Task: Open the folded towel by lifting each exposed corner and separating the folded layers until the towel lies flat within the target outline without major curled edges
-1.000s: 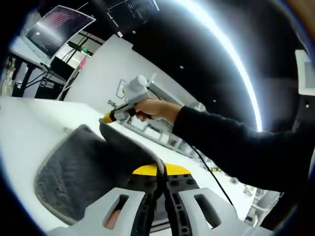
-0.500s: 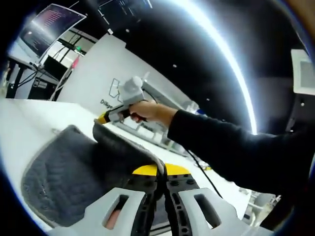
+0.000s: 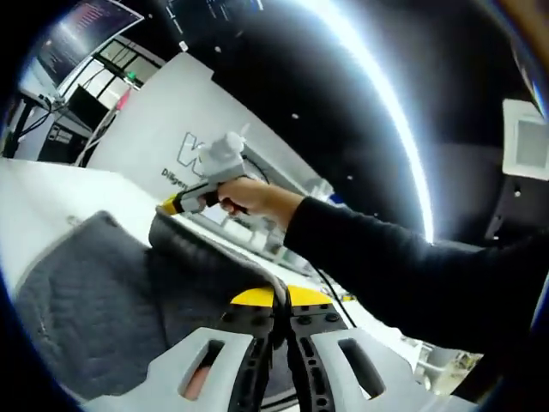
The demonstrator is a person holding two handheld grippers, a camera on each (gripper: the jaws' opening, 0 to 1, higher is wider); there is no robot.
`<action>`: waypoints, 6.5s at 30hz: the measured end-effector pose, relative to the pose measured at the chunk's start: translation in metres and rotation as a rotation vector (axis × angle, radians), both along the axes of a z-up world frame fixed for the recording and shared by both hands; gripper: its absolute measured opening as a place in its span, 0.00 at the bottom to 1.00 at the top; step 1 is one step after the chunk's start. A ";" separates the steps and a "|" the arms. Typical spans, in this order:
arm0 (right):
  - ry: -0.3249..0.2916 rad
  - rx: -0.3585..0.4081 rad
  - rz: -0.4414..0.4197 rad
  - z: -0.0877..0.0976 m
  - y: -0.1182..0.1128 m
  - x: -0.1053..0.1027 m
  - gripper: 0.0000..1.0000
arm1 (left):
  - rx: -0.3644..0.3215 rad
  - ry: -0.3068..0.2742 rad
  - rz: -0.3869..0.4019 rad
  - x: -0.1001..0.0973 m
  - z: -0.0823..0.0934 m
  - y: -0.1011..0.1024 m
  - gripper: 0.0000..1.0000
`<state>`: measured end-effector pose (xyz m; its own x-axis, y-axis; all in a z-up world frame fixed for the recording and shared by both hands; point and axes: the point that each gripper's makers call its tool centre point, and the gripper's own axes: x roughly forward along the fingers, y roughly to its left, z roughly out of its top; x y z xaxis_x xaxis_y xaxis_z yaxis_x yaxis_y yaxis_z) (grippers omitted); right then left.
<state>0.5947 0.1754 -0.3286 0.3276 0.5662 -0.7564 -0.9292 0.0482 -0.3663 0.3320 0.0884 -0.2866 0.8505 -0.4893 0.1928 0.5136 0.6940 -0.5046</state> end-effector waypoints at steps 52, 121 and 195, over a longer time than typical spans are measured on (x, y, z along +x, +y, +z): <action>-0.110 0.066 -0.103 0.043 -0.067 0.029 0.00 | 0.199 -0.073 0.010 0.050 0.032 0.043 0.02; -0.149 0.130 -0.183 0.056 -0.103 0.017 0.00 | 0.502 -0.274 -0.118 -0.011 0.064 -0.014 0.02; -0.188 0.177 -0.368 0.056 -0.300 0.000 0.00 | 0.485 -0.302 -0.285 -0.021 0.047 -0.216 0.02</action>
<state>0.5951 -0.1248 -0.2722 0.6538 0.5017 -0.5665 -0.7567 0.4398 -0.4837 0.3105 -0.1279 -0.2398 0.6165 -0.7805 0.1034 0.7825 0.6220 0.0288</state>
